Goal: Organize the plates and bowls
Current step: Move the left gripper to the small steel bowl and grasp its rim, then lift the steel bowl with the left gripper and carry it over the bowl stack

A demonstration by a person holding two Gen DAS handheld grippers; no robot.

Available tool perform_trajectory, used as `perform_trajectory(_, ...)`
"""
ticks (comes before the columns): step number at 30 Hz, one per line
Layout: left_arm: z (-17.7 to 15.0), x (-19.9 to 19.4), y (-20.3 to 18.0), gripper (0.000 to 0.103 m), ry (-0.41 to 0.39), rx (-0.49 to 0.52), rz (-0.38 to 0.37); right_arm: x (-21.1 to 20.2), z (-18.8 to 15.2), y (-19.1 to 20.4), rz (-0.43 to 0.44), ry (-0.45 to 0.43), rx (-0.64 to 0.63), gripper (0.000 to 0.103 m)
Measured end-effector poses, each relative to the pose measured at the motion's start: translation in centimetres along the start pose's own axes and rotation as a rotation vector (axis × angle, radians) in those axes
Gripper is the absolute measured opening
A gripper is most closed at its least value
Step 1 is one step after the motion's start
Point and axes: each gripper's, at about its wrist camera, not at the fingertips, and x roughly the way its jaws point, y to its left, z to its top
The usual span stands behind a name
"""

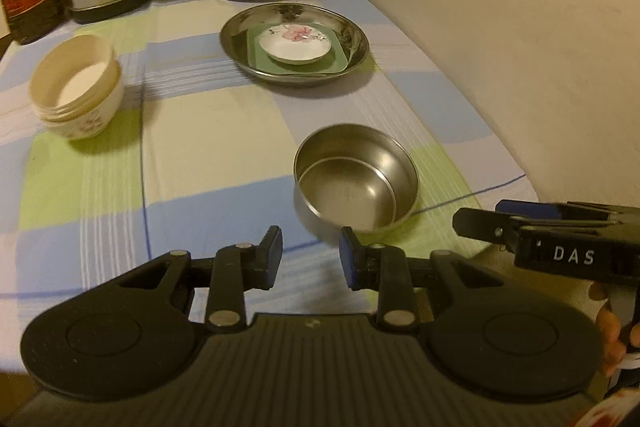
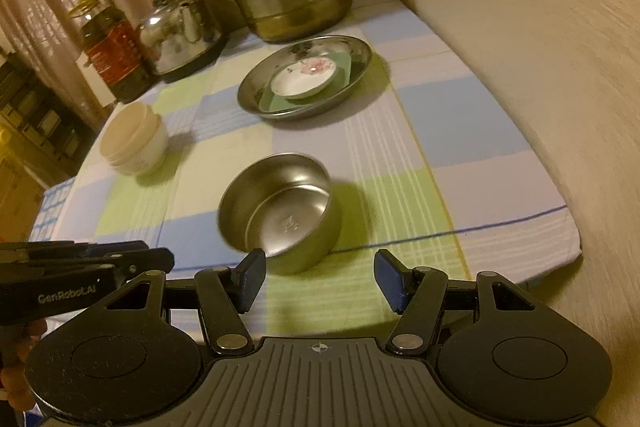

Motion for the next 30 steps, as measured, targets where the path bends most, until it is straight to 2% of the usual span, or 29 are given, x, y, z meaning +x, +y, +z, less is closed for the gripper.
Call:
perform_trajectory(5,2.0,2.3,0.5,0.027,0.012,0.040,-0.018,2.1,1.1,-0.1,-0.020,0.003,0.034,0.060)
perform_trajectory(9,3.1,3.9,0.9,0.027,0.029,0.053,-0.042,3.9,1.7,0.0,-0.031,0.011,0.049,0.051)
perform_trajectory(20,4.5,8.1,1.5,0.026,0.097,0.095,-0.047,7.8,2.5,-0.5,-0.081,0.048,0.106,0.041)
perform_trajectory(30,5.1,10.0,1.6,0.015,0.146,0.118,-0.064,9.6,2.7,-0.3,-0.113,0.063,0.133,0.025)
